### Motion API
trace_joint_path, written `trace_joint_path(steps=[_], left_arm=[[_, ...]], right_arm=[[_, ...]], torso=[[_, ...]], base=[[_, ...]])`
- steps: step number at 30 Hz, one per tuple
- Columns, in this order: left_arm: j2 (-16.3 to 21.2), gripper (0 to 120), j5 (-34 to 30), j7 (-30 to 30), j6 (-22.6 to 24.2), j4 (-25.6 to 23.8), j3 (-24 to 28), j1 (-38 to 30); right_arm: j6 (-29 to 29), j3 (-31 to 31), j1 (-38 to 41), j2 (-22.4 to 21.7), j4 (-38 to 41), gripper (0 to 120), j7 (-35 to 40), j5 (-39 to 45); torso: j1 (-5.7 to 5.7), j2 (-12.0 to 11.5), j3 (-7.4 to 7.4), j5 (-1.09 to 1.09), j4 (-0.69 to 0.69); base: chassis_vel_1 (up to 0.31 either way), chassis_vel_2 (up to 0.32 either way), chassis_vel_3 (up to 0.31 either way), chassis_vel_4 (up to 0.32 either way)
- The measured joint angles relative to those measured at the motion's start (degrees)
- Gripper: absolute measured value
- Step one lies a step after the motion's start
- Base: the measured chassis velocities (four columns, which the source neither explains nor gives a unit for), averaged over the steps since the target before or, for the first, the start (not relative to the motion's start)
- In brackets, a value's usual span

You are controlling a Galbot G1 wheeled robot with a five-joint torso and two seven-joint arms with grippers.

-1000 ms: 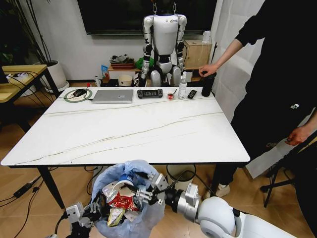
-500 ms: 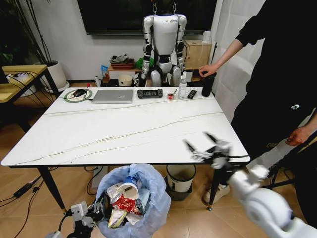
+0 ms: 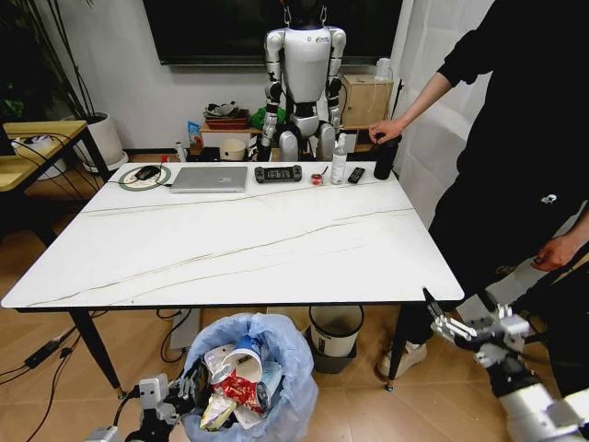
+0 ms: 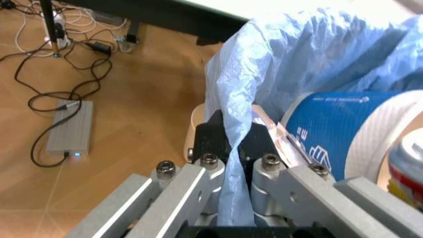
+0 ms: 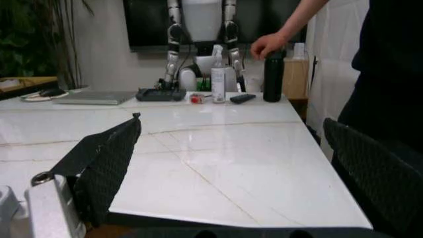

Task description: Pick up the trash bin and place the trash from the table into it.

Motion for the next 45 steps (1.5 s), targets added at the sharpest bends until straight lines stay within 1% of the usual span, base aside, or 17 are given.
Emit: trace_joint_path(steps=[7, 13, 18, 22, 26, 27, 30, 39, 40, 45], left_arm=[[3.53, 0, -1.88, -0.34, -3.17, 3.25, 0.81, -1.83], [4.84, 0, -3.42, -0.09, -4.55, 4.3, 0.51, -2.41], [4.84, 0, -3.91, -0.06, -4.51, 4.76, 0.42, -2.5], [4.17, 0, -4.11, 0.08, -4.33, 5.54, 0.62, -3.09], [2.57, 0, -5.05, 0.21, -3.51, 6.86, 0.81, -4.05], [2.57, 0, -5.05, 0.21, -3.51, 6.86, 0.81, -4.05], [1.33, 0, -5.23, 0.24, -3.13, 7.91, 1.04, -4.54], [-1.5, 0, -4.86, 0.87, -3.09, 10.28, 1.13, -5.12], [-1.5, 0, -4.86, 0.87, -3.09, 10.28, 1.13, -5.12], [-3.42, 0, -4.01, 1.05, -3.11, 11.87, 1.88, -5.89]], right_arm=[[0.0, -0.3, 0.27, 0.14, -0.16, 100, -0.09, -0.06], [-0.04, -0.52, 0.42, -0.02, -0.17, 100, -0.06, -0.04], [-0.08, -0.61, 0.48, -0.11, -0.17, 100, -0.02, -0.01], [-0.13, -0.68, 0.53, -0.17, -0.18, 100, 0.01, 0.01], [-0.17, -0.73, 0.57, -0.22, -0.18, 100, 0.04, 0.05], [-0.17, -0.73, 0.57, -0.22, -0.18, 100, 0.04, 0.05], [-0.2, -0.76, 0.59, -0.23, -0.18, 100, 0.05, 0.06], [-0.23, -0.79, 0.62, -0.28, -0.18, 100, 0.1, 0.09], [-0.23, -0.79, 0.62, -0.28, -0.18, 100, 0.1, 0.09], [-0.25, -0.81, 0.64, -0.29, -0.18, 100, 0.12, 0.12]], torso=[[0.01, 0.0, 0.0, -0.01, 0.01], [0.01, 0.0, 0.0, 0.01, 0.01], [-0.02, -0.07, -0.02, 0.01, 0.01], [-0.46, -1.03, -0.54, 0.01, 0.01], [-1.28, -2.77, -1.47, 0.01, 0.01], [-1.28, -2.77, -1.47, 0.01, 0.01], [-1.79, -3.91, -2.1, 0.01, 0.01], [-3.28, -7.19, -3.89, 0.01, 0.01], [-3.28, -7.19, -3.89, 0.01, 0.01], [-4.21, -9.33, -5.08, 0.01, 0.01]], base=[[0.0, 0.0, 0.0, 0.0], [0.0, 0.0, 0.0, 0.0], [0.0, 0.0, 0.0, 0.0], [0.0, 0.0, 0.0, 0.0], [0.0, 0.0, 0.0, 0.0], [0.0, 0.0, 0.0, 0.0], [0.0, 0.0, 0.0, 0.0], [0.0, 0.0, 0.0, 0.0], [0.0, 0.0, 0.0, 0.0], [0.0, 0.0, 0.0, 0.0]])
